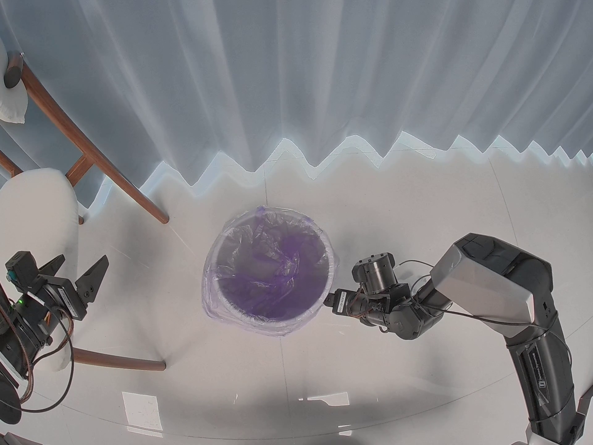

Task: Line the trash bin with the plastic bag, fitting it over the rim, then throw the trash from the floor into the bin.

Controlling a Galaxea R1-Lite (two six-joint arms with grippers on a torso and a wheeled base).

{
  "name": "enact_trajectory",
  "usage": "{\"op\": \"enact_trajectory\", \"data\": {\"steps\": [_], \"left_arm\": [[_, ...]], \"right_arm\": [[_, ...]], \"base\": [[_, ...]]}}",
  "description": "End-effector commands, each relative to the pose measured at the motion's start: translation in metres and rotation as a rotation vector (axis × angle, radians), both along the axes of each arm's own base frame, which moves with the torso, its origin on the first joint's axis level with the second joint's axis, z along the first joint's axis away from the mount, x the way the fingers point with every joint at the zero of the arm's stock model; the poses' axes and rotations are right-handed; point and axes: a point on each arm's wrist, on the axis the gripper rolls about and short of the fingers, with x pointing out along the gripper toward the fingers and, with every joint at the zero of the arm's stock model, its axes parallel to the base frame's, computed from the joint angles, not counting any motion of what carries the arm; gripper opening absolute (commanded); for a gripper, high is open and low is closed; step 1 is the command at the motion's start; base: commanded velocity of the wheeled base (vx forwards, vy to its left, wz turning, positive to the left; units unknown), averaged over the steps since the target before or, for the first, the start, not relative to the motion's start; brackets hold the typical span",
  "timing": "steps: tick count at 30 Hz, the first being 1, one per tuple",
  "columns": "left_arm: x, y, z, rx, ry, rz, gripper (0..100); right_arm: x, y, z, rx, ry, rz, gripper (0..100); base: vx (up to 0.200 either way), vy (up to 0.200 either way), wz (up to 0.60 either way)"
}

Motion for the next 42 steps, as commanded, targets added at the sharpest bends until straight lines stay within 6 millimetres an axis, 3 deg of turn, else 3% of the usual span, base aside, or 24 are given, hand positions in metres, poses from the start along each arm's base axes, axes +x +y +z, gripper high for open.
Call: {"op": "enact_trajectory", "data": {"steps": [1,12,22,28,33,36,39,42], "left_arm": [[-0.004,0.002,-0.001,0.001,0.001,0.014,100],[-0.006,0.005,0.000,0.001,-0.008,0.036,100],[-0.011,0.005,-0.007,0.002,0.016,0.035,100],[-0.010,0.005,-0.007,0.007,0.019,0.032,100],[-0.009,0.004,-0.007,0.020,0.017,0.025,100],[-0.009,0.004,-0.007,0.019,0.015,0.022,100],[-0.009,0.004,-0.006,0.019,0.012,0.019,100],[-0.009,0.003,-0.005,0.019,0.008,0.017,100]], "right_arm": [[0.009,-0.001,-0.001,-0.013,0.025,-0.010,100],[0.021,-0.006,0.002,-0.068,0.186,-0.035,100],[0.043,-0.037,-0.006,-0.082,0.290,-0.125,100],[0.047,-0.038,-0.014,-0.051,0.301,-0.165,100],[0.035,-0.041,0.023,-0.013,0.287,-0.184,100],[0.022,-0.044,0.056,0.011,0.263,-0.179,100],[-0.003,-0.046,0.094,0.077,0.258,-0.160,100],[-0.019,-0.048,0.111,0.123,0.270,-0.157,100]], "base": [[0.000,0.000,0.00],[0.000,0.000,0.00],[0.000,0.000,0.00],[0.000,0.000,0.00],[0.000,0.000,0.00],[0.000,0.000,0.00],[0.000,0.000,0.00],[0.000,0.000,0.00]]}}
